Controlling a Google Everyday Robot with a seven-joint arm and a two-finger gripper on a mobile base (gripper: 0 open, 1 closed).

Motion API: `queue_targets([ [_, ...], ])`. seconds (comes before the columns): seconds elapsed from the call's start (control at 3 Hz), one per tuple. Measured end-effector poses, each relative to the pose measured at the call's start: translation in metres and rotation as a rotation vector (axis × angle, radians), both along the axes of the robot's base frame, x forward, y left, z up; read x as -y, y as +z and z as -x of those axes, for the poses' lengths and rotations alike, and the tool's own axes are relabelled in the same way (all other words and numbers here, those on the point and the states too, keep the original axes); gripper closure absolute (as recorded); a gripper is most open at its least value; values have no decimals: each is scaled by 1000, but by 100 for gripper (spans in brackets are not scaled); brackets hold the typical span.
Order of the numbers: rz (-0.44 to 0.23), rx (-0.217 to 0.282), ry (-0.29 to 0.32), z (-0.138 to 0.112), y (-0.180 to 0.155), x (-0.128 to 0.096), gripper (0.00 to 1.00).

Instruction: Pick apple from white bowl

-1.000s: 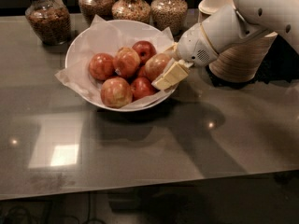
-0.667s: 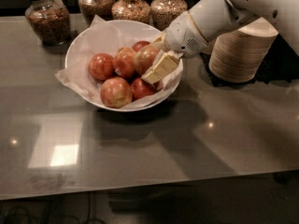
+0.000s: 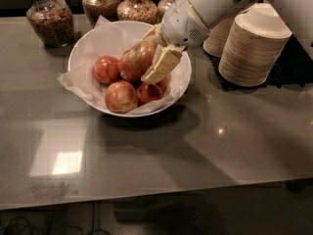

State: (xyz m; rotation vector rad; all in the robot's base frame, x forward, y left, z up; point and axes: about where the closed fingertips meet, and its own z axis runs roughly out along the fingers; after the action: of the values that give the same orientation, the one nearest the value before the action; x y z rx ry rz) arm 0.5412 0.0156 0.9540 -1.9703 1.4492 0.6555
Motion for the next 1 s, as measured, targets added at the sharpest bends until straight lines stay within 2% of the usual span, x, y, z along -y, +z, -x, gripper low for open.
queue_targets([
  [0.33,-28,39,87,11,14,5,100],
  [0.67,-55,89,136,19,38,13,100],
  [1.0,-83,128,157,33,53,22,100],
])
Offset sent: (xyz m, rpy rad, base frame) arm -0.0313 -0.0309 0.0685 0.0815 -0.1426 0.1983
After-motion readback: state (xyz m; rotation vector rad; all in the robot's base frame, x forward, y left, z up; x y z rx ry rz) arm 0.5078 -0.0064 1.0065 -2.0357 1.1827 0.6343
